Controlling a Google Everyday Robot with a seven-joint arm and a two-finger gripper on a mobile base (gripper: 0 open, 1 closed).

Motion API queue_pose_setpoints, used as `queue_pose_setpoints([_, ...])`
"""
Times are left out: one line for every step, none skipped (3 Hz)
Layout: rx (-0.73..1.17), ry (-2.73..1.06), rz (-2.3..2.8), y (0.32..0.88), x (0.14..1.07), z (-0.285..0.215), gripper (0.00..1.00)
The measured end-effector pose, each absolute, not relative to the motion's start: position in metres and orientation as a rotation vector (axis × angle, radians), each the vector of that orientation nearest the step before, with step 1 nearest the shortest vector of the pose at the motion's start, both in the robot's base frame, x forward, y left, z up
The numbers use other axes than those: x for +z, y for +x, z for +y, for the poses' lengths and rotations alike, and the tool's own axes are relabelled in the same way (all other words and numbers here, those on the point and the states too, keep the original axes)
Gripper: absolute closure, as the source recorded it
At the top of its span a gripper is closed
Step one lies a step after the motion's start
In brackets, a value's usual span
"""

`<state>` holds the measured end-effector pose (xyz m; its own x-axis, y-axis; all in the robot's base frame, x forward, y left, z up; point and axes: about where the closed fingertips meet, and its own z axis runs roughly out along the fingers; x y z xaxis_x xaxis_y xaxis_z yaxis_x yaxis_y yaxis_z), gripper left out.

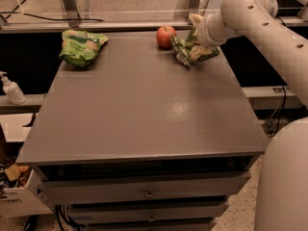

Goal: Move green jalapeno chip bag near apple

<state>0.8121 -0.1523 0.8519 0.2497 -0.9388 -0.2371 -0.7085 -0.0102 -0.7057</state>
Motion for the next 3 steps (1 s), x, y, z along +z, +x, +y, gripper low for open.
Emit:
queue_pose_setpoints([-0.389,-1.774,1.516,0.8121,0.8524,-0.1522,0.18])
queue_pose_setpoints([-0.389,-1.774,1.516,0.8121,0.8546,-0.1521,0.17])
queue_pose_setpoints([-0.386,-1.777,1.516,0.8124,0.8526,-0.1508,0.0])
